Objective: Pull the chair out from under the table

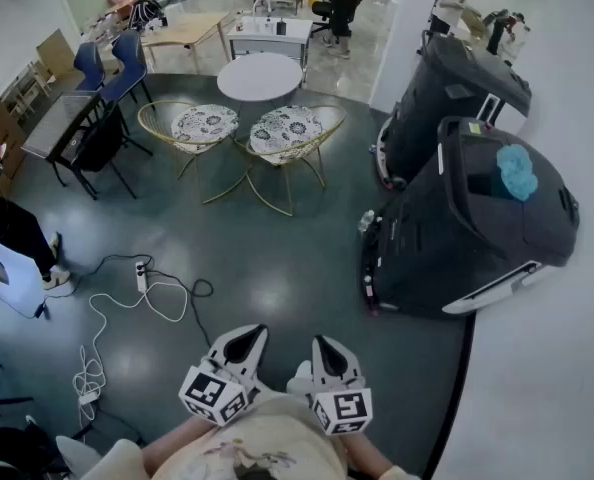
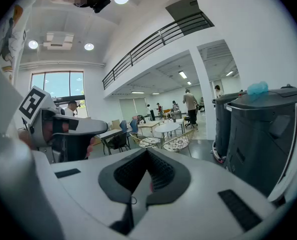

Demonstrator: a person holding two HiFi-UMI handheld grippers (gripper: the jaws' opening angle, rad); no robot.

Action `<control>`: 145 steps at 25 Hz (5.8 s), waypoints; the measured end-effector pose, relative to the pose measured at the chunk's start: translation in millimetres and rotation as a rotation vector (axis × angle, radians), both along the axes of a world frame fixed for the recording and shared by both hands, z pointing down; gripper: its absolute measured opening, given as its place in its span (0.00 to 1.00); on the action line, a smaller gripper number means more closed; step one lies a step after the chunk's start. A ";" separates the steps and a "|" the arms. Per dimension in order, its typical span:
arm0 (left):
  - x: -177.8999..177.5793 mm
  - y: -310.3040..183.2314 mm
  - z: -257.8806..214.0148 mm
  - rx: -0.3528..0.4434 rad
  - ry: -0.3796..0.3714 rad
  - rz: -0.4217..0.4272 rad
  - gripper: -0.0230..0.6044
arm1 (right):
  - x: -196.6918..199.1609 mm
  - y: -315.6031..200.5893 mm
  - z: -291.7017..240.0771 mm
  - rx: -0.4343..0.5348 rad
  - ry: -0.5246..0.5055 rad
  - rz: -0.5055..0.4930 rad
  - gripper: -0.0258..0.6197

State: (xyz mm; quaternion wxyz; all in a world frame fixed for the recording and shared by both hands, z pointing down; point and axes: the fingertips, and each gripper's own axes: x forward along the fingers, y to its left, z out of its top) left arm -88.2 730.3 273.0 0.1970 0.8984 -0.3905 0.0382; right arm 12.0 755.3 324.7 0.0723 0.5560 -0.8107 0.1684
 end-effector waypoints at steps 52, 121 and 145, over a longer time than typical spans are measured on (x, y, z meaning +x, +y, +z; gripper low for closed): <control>60.8 -590.6 47.7 -0.187 0.008 -0.077 0.05 | 108.3 -614.9 44.4 -0.195 -0.138 0.016 0.14; 109.5 -749.6 332.1 -0.553 -0.064 -0.028 0.26 | 145.2 -838.0 333.3 -0.668 -0.217 0.461 0.25; 93.2 -736.9 394.3 -1.029 0.448 -0.380 0.37 | 146.8 -835.6 331.2 -0.687 -0.235 0.486 0.22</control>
